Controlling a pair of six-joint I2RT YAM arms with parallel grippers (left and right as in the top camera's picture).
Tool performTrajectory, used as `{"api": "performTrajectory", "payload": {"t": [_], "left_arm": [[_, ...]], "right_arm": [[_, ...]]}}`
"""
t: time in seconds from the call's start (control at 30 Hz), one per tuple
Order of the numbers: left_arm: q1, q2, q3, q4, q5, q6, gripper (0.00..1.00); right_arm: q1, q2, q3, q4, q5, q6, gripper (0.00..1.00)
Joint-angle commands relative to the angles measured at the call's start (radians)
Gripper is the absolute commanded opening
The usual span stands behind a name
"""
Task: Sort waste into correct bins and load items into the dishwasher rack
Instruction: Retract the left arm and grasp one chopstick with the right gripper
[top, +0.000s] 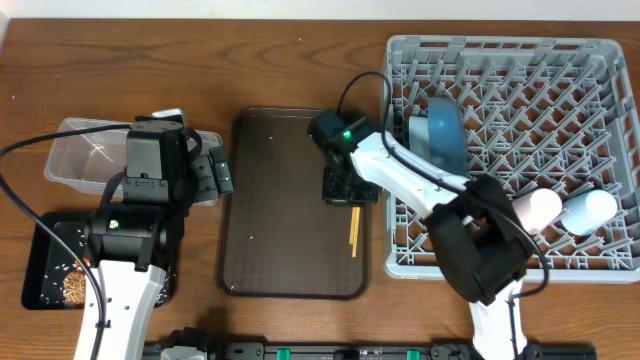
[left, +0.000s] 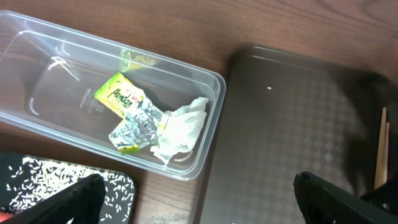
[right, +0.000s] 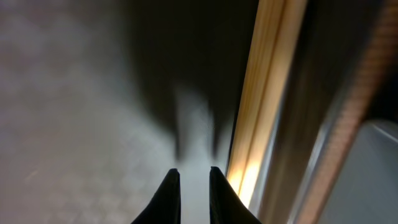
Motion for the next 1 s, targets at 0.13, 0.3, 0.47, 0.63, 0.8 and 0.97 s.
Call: {"api": "performTrajectory", "payload": {"t": [0.13, 0.3, 0.47, 0.63, 0.8, 0.97], "left_arm": [[0.005, 0.005, 0.008, -0.003, -0.009, -0.009, 0.98], [0.005, 0.005, 0.008, -0.003, -0.009, -0.009, 0.98], [0.005, 0.005, 0.008, -0.003, -0.009, -0.009, 0.98], [0.005, 0.005, 0.008, -0.003, -0.009, -0.009, 0.98], [0.005, 0.005, 0.008, -0.003, -0.009, -0.009, 0.98], [0.005, 0.005, 0.008, -0.003, -0.009, -0.009, 0.98]], "right_arm": [[0.009, 0.018, 0.003, 0.005, 0.037, -0.012, 0.14], [0.008, 0.006, 0.003, -0.009, 0.043, -0.018, 0.15], [0.009, -0.034, 0.003, 0.006, 0.045, -0.105, 0.2], [0.006, -0.083, 0.003, 0.006, 0.078, -0.106, 0.33], [0.004, -0.076, -0.007, -0.002, 0.082, -0.097, 0.34], [0.004, -0.069, -0.04, 0.018, 0.081, -0.069, 0.32]]}}
